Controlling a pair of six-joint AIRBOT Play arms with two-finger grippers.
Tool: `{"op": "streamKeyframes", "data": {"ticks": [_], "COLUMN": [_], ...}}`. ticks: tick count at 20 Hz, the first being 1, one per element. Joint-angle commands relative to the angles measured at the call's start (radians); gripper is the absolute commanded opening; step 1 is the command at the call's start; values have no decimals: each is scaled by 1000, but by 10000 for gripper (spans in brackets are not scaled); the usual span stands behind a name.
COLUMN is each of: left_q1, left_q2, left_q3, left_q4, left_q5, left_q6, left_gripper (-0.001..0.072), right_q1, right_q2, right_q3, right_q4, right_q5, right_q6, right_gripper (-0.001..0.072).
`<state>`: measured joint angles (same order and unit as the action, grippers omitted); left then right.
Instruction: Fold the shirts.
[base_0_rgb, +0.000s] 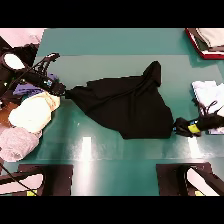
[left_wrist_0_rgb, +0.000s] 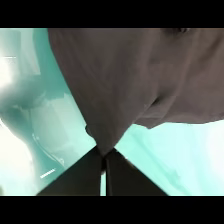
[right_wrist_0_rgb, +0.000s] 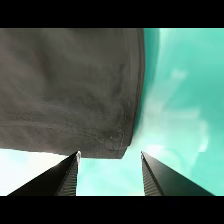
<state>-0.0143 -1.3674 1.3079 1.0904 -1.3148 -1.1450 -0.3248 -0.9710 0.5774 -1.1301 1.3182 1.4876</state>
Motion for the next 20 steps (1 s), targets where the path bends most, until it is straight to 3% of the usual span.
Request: {"op": "streamKeyframes", "data": {"ticks": [1,4,6,8,10,15,20], "left_q1": [0,0,0,1,1,1,1], "left_q2": [5,5,5,5,6,60,155], "left_q3": [1,1,1,1,1,160,587], "left_q4": [-26,-26,-26,-26,-27,-76,-88], "left_q5": [-23,-40,-40,-41,-51,-62,-54], "left_q6": [-11,-11,-16,-34,-46,-151,-253], "left_gripper": [24,24,24,24,24,24,24], "right_q1": [-20,-20,-20,-20,-20,-20,-20], "right_q2": [39,39,39,39,39,95,179], "right_q3": [-138,-151,-151,-151,-140,147,725], "right_q4": [93,91,91,92,92,158,217], "right_q5": [-105,-138,-159,-175,-158,-79,-182], "right_q6": [-12,-14,-14,-15,-57,-68,-66], "right_gripper": [435,379,301,290,23,22,22]}}
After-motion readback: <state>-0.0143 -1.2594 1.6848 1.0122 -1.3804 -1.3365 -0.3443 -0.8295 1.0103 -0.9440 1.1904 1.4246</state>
